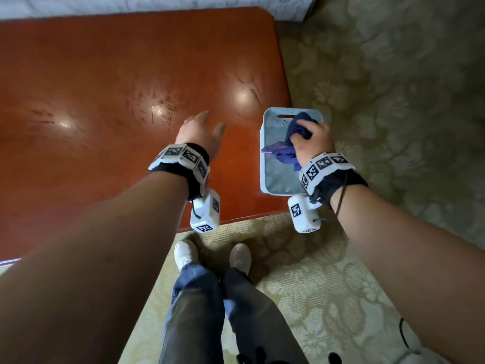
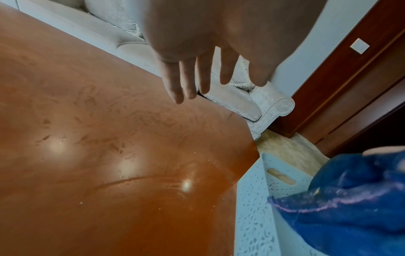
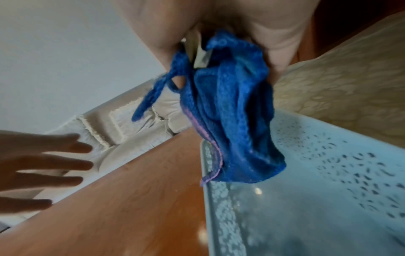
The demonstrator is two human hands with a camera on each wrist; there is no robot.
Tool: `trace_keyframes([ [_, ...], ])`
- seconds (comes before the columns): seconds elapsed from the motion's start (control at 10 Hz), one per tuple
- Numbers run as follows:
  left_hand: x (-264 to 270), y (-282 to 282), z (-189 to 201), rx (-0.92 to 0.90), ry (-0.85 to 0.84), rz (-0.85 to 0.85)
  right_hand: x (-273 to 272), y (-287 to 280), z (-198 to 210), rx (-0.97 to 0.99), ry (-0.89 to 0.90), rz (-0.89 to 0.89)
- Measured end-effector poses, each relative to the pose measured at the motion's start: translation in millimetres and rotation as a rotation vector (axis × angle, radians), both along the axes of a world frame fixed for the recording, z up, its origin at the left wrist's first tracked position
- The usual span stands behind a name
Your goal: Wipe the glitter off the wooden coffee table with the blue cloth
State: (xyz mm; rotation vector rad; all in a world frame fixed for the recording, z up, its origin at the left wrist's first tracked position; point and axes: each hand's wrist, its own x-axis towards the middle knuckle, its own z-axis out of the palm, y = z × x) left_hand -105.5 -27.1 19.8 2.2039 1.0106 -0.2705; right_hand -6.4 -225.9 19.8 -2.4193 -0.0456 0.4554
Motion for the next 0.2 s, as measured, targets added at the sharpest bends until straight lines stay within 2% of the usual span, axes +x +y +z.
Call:
trace_keyframes([
  [0.1,-6.6,-8.5,0.2,-0.009,-0.010,0.024,4.3,-6.3,-10.1,-0.045,0.093,0.036],
  [0.2,-12.4,-10.5,4.6,0.016,-0.044,0.033,6.2,-5.1,-10.4,-0.118,0.110,0.089],
])
